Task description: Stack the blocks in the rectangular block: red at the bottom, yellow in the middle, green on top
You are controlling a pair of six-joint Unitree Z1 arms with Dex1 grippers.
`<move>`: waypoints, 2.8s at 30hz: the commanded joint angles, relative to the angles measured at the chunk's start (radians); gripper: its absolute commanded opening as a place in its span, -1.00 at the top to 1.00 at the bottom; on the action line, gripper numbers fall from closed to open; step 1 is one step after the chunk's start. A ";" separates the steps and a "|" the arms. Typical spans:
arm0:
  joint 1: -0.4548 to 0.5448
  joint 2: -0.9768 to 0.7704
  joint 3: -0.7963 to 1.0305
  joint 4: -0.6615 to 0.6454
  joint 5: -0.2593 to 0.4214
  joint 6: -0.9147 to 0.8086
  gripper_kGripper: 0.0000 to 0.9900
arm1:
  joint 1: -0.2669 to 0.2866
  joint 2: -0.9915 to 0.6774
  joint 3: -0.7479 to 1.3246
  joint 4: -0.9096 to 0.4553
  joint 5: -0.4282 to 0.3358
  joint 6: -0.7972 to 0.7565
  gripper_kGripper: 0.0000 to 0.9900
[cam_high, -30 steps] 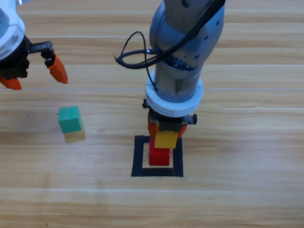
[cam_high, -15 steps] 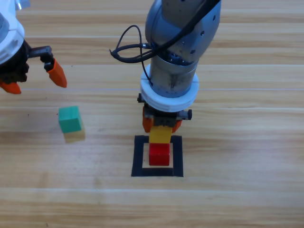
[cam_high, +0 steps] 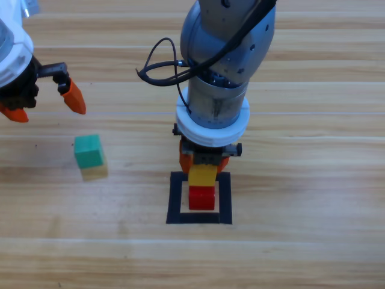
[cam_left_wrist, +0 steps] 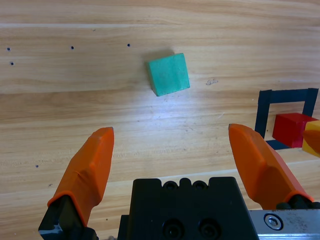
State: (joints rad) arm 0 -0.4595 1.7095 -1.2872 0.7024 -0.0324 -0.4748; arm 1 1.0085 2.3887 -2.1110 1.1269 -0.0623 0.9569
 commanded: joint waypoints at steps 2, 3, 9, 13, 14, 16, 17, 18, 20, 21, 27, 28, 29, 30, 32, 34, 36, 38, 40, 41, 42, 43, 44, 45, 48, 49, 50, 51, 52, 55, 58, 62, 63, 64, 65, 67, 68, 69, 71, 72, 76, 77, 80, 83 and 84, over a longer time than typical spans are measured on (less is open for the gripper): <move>0.022 0.032 0.026 -0.008 -0.011 0.004 -0.97 | 0.032 0.090 -0.007 0.017 -0.016 0.005 1.00; 0.022 0.032 0.026 -0.008 -0.011 0.004 -0.97 | 0.032 0.092 -0.007 0.019 -0.016 0.005 1.00; 0.022 0.035 0.028 -0.009 -0.011 0.002 -0.97 | 0.032 0.096 -0.007 0.019 -0.017 0.005 1.00; 0.022 0.036 0.028 -0.009 -0.011 0.002 -0.97 | 0.032 0.101 -0.009 0.019 -0.020 0.005 1.00; 0.022 0.036 0.028 -0.009 -0.011 0.002 -0.97 | 0.032 0.101 -0.009 0.019 -0.020 0.003 1.00; 0.022 0.039 0.028 -0.009 -0.011 0.002 -0.97 | 0.032 0.104 -0.018 0.019 -0.007 -0.023 1.00; 0.022 0.039 0.028 -0.009 -0.011 0.002 -0.97 | 0.033 0.107 -0.026 0.019 0.004 -0.041 0.80; 0.022 0.039 0.026 -0.009 -0.011 0.002 -0.97 | 0.032 0.107 -0.029 0.019 0.012 -0.049 0.25; 0.022 0.041 0.026 -0.009 -0.011 0.001 -0.97 | 0.032 0.106 -0.037 0.019 0.012 -0.073 -0.79; 0.022 0.041 0.026 -0.009 -0.012 0.001 -0.97 | 0.032 0.104 -0.043 0.019 0.007 -0.086 -0.84; 0.021 0.047 0.026 -0.015 -0.015 0.001 -0.97 | 0.035 0.038 -0.093 0.019 -0.053 -0.199 -1.00; 0.021 0.050 0.026 -0.018 -0.015 0.001 -0.97 | 0.035 0.020 -0.099 0.019 -0.053 -0.218 -1.00; 0.021 0.052 0.025 -0.021 -0.015 0.001 -0.97 | 0.035 -0.002 -0.104 0.019 -0.051 -0.242 -1.00; 0.021 0.055 0.022 -0.024 -0.015 0.001 -0.97 | 0.035 -0.025 -0.106 0.019 -0.048 -0.271 -1.00; 0.021 0.076 0.005 -0.034 -0.015 -0.001 -0.96 | 0.035 -0.080 -0.103 0.019 -0.040 -0.379 -1.00; 0.021 0.118 -0.030 -0.035 -0.015 -0.005 -0.96 | 0.035 -0.169 -0.058 0.019 -0.044 -0.534 -1.00; 0.018 0.179 -0.073 -0.035 -0.014 -0.016 -0.96 | 0.029 -0.258 0.014 0.019 -0.063 -0.586 -1.00; 0.007 0.237 -0.106 -0.035 -0.009 -0.041 -0.96 | 0.021 -0.361 0.114 0.017 -0.054 -0.681 -1.00; -0.010 0.288 -0.136 -0.034 0.006 -0.062 -0.94 | 0.019 -0.450 0.212 0.004 -0.047 -0.779 -1.00; -0.014 0.303 -0.146 -0.034 0.008 -0.071 -0.94 | 0.019 -0.485 0.261 -0.015 -0.044 -0.800 -1.00; -0.021 0.315 -0.152 -0.034 0.014 -0.081 -0.94 | 0.018 -0.529 0.330 -0.042 -0.030 -0.840 -1.00; -0.027 0.326 -0.158 -0.034 0.020 -0.090 -0.94 | 0.015 -0.569 0.401 -0.079 -0.004 -0.886 -1.00; -0.031 0.338 -0.161 -0.034 0.025 -0.099 -0.94 | 0.007 -0.606 0.480 -0.125 0.052 -0.945 -1.00; -0.036 0.351 -0.167 -0.034 0.029 -0.107 -0.94 | -0.004 -0.635 0.552 -0.174 0.116 -1.001 -1.00; -0.039 0.381 -0.175 -0.035 0.032 -0.117 -0.94 | -0.024 -0.681 0.714 -0.315 0.220 -1.077 -1.00; -0.039 0.391 -0.176 -0.035 0.032 -0.119 -0.94 | -0.025 -0.695 0.763 -0.366 0.228 -1.077 -1.00; -0.039 0.400 -0.179 -0.035 0.035 -0.120 -0.94 | -0.024 -0.712 0.802 -0.406 0.246 -1.080 -1.00; -0.041 0.406 -0.179 -0.035 0.037 -0.123 -0.94 | -0.025 -0.730 0.833 -0.435 0.257 -1.097 -1.00; -0.042 0.412 -0.178 -0.034 0.042 -0.125 -0.94 | -0.024 -0.738 0.853 -0.458 0.262 -1.103 -1.00; -0.050 0.435 -0.176 -0.026 0.062 -0.139 -0.94 | -0.024 -0.735 0.882 -0.498 0.266 -1.104 -1.00; -0.056 0.458 -0.172 -0.018 0.075 -0.163 -0.94 | -0.024 -0.723 0.888 -0.506 0.276 -1.104 -1.00; -0.062 0.470 -0.162 -0.015 0.085 -0.191 -0.94 | -0.024 -0.757 0.914 -0.536 0.279 -1.104 -1.00; -0.064 0.472 -0.161 -0.014 0.086 -0.196 -0.94 | -0.024 -0.763 0.921 -0.544 0.279 -1.104 -1.00; -0.065 0.472 -0.159 -0.014 0.089 -0.200 -0.94 | -0.025 -0.770 0.921 -0.544 0.279 -1.104 -1.00; -0.067 0.472 -0.158 -0.014 0.092 -0.206 -0.94 | -0.024 -0.780 0.919 -0.544 0.279 -1.104 -1.00; -0.067 0.472 -0.156 -0.014 0.100 -0.216 -0.94 | -0.024 -0.807 0.913 -0.544 0.280 -1.104 -1.00; -0.067 0.472 -0.155 -0.014 0.103 -0.220 -0.93 | -0.024 -0.821 0.907 -0.544 0.286 -1.103 -1.00; -0.071 0.472 -0.152 -0.014 0.103 -0.226 -0.92 | -0.024 -0.833 0.899 -0.541 0.291 -1.103 -1.00; -0.076 0.473 -0.147 -0.014 0.104 -0.234 -0.86 | -0.024 -0.845 0.881 -0.527 0.291 -1.109 -1.00; -0.079 0.475 -0.144 -0.014 0.103 -0.239 -0.81 | -0.024 -0.849 0.868 -0.513 0.291 -1.110 -1.00; -0.090 0.472 -0.130 -0.012 0.103 -0.251 -0.54 | -0.019 -0.852 0.821 -0.461 0.294 -1.118 -1.00; -0.091 0.469 -0.123 -0.012 0.103 -0.254 -0.54 | -0.018 -0.852 0.818 -0.458 0.294 -1.120 -1.00; -0.100 0.453 -0.118 0.005 0.103 -0.254 -0.03 | -0.014 -0.852 0.816 -0.452 0.294 -1.127 -1.00; -0.105 0.424 -0.118 0.014 0.101 -0.235 0.32 | -0.014 -0.852 0.816 -0.450 0.294 -1.127 -1.00; -0.110 0.415 -0.121 0.017 0.103 -0.229 0.38 | -0.014 -0.852 0.816 -0.449 0.294 -1.127 -1.00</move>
State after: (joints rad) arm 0 -0.5367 2.1339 -1.4411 0.6966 0.0624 -0.7213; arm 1 1.0029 1.5518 -1.3024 0.6548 0.2198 -0.1645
